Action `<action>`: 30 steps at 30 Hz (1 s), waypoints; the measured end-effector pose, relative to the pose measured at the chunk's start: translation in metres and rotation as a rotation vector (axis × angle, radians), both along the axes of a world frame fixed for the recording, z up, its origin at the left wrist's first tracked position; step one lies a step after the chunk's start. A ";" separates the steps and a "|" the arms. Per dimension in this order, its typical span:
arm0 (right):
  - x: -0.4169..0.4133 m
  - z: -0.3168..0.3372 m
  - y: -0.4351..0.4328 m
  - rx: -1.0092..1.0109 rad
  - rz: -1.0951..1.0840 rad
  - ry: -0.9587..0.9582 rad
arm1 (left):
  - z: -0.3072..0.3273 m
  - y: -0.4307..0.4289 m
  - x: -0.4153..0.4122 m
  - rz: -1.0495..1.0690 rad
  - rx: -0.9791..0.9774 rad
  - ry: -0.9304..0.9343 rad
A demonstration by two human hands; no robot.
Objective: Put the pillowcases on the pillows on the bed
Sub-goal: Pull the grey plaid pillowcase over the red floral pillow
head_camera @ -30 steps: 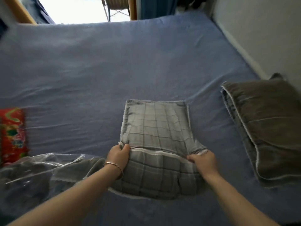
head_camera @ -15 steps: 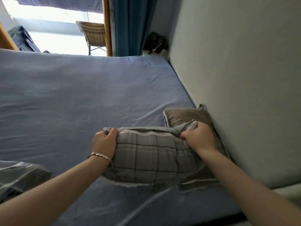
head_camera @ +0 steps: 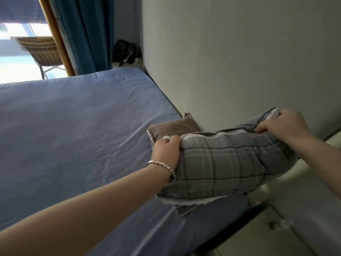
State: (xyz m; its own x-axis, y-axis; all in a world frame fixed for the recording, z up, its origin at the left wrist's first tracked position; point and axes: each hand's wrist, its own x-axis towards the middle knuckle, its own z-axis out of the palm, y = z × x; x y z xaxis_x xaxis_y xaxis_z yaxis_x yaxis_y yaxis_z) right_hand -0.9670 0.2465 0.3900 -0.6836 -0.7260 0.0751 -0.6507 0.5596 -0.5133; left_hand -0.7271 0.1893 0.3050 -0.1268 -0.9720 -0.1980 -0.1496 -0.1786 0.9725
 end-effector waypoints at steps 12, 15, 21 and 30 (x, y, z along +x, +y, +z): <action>-0.134 -0.108 -0.174 0.033 -0.055 -0.480 | -0.078 -0.142 -0.120 0.128 0.168 -0.090; -0.150 -0.124 -0.256 -0.102 -0.095 -0.743 | -0.082 -0.220 -0.130 0.250 0.156 0.010; -0.163 -0.216 -0.307 0.010 0.036 -0.866 | -0.154 -0.253 -0.139 0.199 0.214 -0.193; -0.179 -0.348 -0.214 0.618 0.102 -0.647 | -0.261 -0.166 -0.156 0.017 0.913 -0.293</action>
